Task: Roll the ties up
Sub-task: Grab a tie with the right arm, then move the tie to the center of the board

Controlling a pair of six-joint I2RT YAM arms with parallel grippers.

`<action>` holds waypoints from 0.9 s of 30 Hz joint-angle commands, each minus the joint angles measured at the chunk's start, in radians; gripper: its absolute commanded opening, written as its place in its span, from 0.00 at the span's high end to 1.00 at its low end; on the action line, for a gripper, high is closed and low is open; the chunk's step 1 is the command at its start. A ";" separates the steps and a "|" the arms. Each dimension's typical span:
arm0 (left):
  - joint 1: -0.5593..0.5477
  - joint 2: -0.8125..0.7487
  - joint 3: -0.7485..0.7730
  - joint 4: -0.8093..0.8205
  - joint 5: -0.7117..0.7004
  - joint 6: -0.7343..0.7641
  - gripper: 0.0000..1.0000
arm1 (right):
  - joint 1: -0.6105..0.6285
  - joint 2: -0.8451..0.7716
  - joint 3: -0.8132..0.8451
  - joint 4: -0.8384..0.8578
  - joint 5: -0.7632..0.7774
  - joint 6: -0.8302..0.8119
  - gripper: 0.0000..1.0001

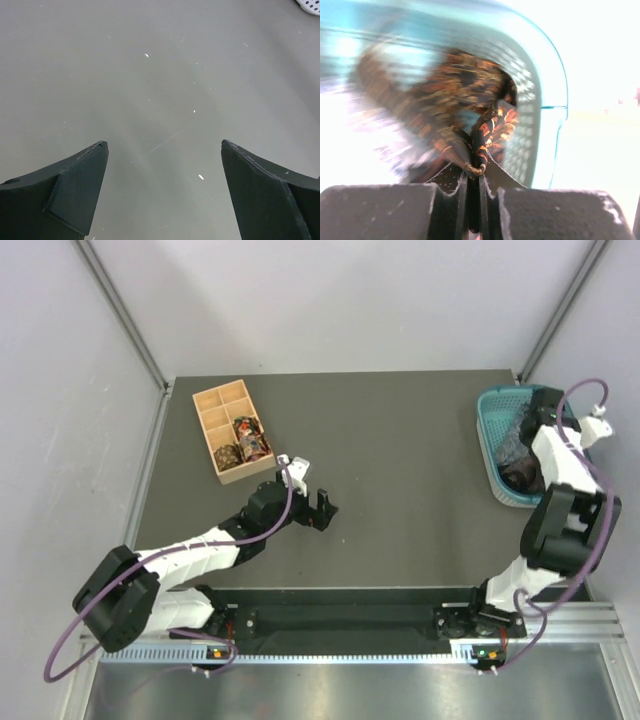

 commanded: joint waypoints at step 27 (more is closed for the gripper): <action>-0.015 -0.105 -0.001 0.000 -0.124 0.016 0.01 | 0.726 -0.473 0.438 0.325 -0.323 -0.656 1.00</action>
